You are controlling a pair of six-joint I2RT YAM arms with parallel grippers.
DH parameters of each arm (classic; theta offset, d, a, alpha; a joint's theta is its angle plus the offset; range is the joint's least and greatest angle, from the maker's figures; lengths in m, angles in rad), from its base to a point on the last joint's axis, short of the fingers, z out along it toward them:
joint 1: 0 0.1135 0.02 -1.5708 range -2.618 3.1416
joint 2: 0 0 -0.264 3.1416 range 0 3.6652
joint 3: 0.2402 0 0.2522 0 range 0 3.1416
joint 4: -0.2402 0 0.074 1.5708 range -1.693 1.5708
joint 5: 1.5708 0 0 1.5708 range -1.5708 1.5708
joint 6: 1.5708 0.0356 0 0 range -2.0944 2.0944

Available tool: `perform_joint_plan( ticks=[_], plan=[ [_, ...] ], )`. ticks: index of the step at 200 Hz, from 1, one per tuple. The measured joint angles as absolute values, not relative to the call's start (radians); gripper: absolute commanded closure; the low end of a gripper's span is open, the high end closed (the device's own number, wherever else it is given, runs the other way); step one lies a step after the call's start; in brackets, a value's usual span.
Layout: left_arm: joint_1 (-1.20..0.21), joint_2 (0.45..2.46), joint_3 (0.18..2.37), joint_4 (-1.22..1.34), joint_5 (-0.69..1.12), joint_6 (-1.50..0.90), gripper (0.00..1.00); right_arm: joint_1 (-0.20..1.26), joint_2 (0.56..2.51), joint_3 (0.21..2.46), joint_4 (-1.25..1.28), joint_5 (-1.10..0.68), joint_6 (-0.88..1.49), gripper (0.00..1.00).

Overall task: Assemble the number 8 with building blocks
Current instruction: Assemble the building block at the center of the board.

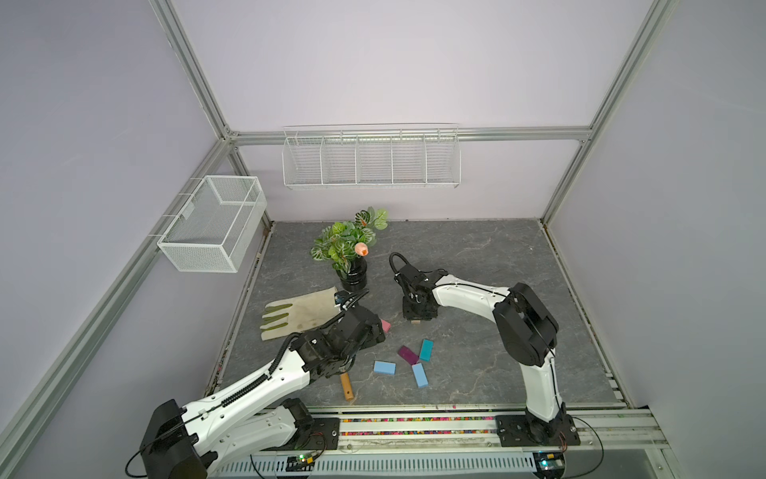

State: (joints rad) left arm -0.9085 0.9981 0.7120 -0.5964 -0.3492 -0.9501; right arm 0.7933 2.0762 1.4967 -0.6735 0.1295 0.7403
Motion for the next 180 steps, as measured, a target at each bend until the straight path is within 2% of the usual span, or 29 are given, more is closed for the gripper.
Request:
perform_joint_plan(
  ticks=[30,47,63,88,142,180],
  plan=[
    [-0.908,1.0,0.712,-0.596,-0.352,-0.95,0.09,0.793,2.085,1.509,-0.676,0.13,0.735,0.87],
    [-0.908,1.001,0.712,-0.596,-0.352,-0.95,0.09,0.793,2.086,1.51,-0.676,0.13,0.733,0.79],
    [-0.908,1.001,0.712,-0.596,-0.352,-0.95,0.09,0.793,2.086,1.51,-0.676,0.13,0.733,0.65],
    [-0.908,1.001,0.712,-0.596,-0.352,-0.95,0.09,0.793,2.086,1.507,-0.671,0.13,0.732,0.53],
    [-0.908,1.0,0.712,-0.596,-0.352,-0.95,0.09,0.794,2.085,1.506,-0.664,0.13,0.728,0.51],
    [-0.908,0.995,0.712,-0.596,-0.352,-0.95,0.09,0.793,2.083,1.501,-0.664,0.135,0.725,0.61]
  ],
)
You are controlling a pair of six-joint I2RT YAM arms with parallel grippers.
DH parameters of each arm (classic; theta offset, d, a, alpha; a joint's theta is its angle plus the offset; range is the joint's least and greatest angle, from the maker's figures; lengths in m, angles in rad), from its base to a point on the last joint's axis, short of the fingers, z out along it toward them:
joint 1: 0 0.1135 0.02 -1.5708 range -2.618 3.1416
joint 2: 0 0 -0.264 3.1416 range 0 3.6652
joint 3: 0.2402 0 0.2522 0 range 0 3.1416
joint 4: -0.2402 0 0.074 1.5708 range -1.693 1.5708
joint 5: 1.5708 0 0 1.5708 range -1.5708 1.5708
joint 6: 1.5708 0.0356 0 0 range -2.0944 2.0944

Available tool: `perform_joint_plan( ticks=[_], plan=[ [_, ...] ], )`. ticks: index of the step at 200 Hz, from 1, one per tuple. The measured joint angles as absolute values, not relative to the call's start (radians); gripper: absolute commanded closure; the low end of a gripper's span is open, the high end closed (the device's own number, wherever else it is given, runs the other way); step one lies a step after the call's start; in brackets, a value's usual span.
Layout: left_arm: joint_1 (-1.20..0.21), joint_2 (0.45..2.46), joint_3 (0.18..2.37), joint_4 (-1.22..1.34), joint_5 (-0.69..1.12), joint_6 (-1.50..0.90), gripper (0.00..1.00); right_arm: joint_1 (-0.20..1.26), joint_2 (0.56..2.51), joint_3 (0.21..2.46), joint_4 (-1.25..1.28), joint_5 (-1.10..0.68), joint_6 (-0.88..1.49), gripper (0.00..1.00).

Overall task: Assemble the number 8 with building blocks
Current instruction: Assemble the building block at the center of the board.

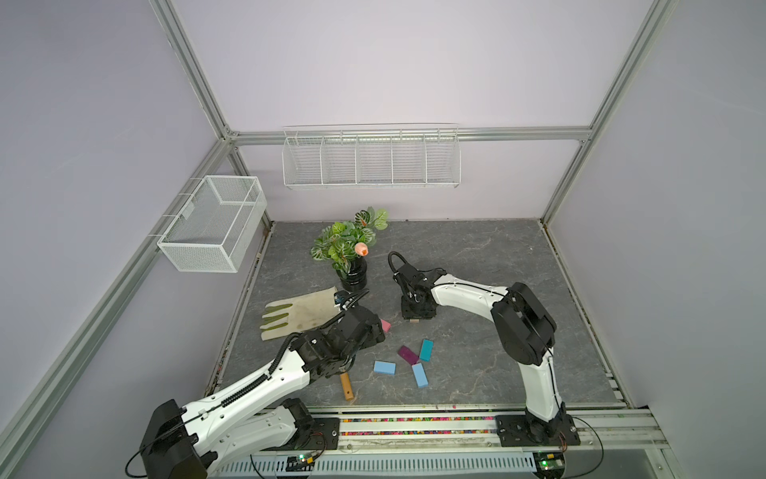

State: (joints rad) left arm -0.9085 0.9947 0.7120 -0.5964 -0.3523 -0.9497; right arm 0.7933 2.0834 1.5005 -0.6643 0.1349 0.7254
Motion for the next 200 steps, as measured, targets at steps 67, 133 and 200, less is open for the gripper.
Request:
perform_joint_plan(
  ticks=[67,133,200],
  plan=[
    [-0.908,0.991,0.712,-0.596,-0.352,-0.95,0.09,0.793,2.066,1.473,-0.647,0.138,0.727,0.55],
    [-0.908,0.991,0.712,-0.595,-0.352,-0.949,0.09,0.793,2.04,1.444,-0.654,0.138,0.725,0.52],
    [-0.908,0.991,0.712,-0.588,-0.352,-0.949,0.09,0.794,2.038,1.442,-0.665,0.138,0.722,0.84]
  ],
)
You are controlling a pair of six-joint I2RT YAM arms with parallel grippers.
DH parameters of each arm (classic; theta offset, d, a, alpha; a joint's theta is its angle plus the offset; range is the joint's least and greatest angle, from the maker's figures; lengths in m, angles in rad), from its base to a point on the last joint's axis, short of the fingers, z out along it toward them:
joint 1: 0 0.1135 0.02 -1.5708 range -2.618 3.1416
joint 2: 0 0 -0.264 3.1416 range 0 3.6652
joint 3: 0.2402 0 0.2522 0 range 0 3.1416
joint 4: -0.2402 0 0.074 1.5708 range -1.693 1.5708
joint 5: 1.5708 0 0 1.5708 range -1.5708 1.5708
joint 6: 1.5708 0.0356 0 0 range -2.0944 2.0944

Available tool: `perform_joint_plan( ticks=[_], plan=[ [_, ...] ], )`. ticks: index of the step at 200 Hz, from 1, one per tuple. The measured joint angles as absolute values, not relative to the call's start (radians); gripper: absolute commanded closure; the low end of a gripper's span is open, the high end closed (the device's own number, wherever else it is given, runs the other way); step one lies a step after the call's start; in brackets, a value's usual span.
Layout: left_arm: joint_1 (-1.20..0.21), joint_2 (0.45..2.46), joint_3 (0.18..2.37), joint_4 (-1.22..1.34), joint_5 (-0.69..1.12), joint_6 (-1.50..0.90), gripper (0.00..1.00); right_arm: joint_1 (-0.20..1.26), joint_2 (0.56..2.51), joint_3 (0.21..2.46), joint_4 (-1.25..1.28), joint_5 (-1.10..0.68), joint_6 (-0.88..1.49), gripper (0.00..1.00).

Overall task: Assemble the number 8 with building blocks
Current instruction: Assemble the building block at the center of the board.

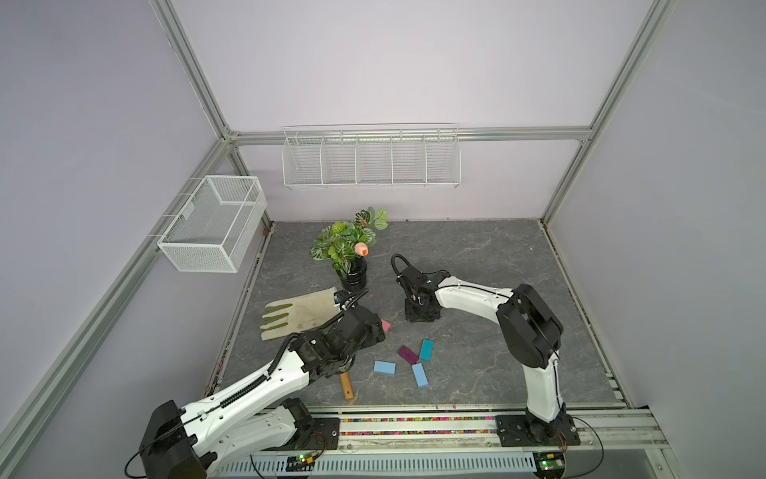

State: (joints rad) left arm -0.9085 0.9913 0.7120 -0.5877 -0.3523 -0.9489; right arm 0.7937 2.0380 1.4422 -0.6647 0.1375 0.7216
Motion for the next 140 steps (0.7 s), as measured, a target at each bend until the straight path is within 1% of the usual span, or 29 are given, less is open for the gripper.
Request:
perform_joint_plan(
  ticks=[79,140],
  plan=[
    [-0.908,0.991,0.712,-0.586,-0.352,-0.949,0.09,0.796,2.038,1.444,-0.664,0.129,0.712,0.88],
    [-0.908,0.991,0.712,-0.585,-0.352,-0.949,0.09,0.81,2.062,1.493,-0.675,0.108,0.702,0.88]
  ],
)
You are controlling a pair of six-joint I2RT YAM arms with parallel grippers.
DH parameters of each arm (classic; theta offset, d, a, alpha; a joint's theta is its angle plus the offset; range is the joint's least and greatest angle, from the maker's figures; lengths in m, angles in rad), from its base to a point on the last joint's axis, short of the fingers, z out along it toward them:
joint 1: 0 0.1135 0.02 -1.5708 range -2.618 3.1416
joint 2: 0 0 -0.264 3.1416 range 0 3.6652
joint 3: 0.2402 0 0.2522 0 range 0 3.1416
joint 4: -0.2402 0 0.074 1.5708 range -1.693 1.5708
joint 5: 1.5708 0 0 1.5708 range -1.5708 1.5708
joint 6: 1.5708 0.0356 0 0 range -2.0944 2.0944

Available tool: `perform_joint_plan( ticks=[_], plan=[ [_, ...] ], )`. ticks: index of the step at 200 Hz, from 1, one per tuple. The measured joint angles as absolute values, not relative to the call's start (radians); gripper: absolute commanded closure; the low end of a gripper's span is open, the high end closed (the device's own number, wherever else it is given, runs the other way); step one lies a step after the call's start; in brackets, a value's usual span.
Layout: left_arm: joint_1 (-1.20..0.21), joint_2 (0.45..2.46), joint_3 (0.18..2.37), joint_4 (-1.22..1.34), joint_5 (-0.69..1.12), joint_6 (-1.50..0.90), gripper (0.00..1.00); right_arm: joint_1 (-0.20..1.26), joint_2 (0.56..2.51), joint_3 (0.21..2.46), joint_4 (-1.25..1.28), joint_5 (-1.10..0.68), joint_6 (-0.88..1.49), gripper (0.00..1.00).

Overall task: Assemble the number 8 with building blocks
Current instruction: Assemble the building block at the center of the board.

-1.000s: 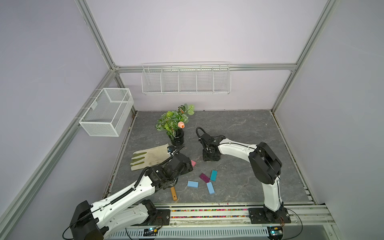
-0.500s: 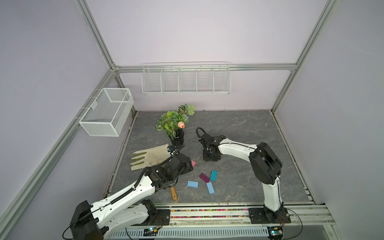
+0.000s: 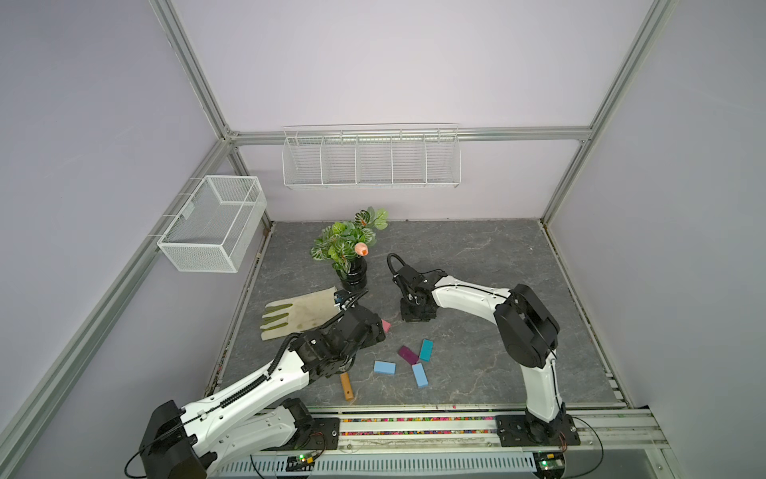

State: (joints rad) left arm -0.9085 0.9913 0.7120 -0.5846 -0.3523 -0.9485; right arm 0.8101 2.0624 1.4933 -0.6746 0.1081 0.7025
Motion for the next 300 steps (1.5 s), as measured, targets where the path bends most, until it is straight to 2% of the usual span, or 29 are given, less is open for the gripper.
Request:
perform_joint_plan(
  ticks=[202,232,264,300],
  plan=[
    [-0.908,0.985,0.712,-0.585,-0.356,-0.946,0.09,0.782,2.076,1.502,-0.68,0.115,0.733,0.84],
    [-0.908,0.984,0.712,-0.585,-0.36,-0.946,0.09,0.78,2.077,1.502,-0.678,0.114,0.733,0.8],
    [-0.908,0.983,0.712,-0.585,-0.361,-0.946,0.09,0.78,2.077,1.502,-0.678,0.112,0.733,0.69],
    [-0.908,0.983,0.712,-0.585,-0.363,-0.946,0.09,0.78,2.078,1.502,-0.675,0.112,0.734,0.66]
  ],
)
